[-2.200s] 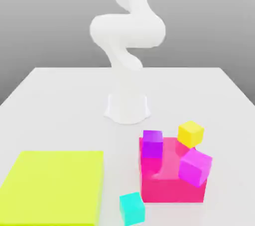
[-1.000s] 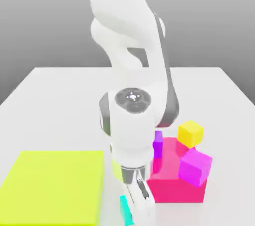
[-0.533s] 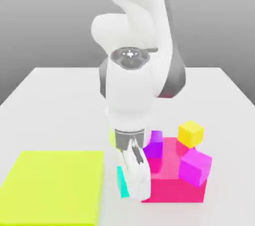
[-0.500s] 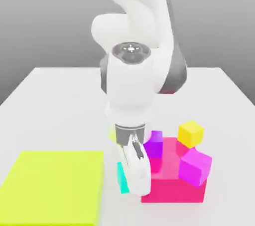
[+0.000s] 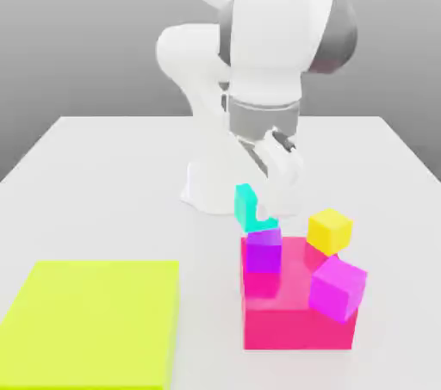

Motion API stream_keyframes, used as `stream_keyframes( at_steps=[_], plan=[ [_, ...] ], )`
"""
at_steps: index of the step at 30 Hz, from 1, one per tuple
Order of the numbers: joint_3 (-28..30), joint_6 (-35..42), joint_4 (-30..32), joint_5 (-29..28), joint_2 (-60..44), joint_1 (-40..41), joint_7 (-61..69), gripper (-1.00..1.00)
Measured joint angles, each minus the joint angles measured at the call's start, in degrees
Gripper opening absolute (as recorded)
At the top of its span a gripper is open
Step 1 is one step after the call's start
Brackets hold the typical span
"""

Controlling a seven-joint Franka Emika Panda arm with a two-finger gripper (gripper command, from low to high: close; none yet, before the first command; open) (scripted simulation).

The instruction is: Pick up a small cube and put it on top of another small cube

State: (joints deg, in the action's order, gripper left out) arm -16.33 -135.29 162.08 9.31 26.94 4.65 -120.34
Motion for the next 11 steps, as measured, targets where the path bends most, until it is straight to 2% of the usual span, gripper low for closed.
stream_keyframes(
  at_steps=[2, 7, 8, 11],
  plan=[
    [0.2, -0.1, 1.7, 1.4, 1.9, -1.4, 0.8, -1.00],
    [-1.2, -10.6, 4.6, 1.8, -5.7, -1.2, 0.7, -1.00],
    [-1.4, -12.3, 4.9, 1.8, -7.1, -1.1, 0.6, 1.00],
    [-1.4, -12.3, 4.9, 1.8, -7.1, -1.1, 0.6, 1.00]
  ],
)
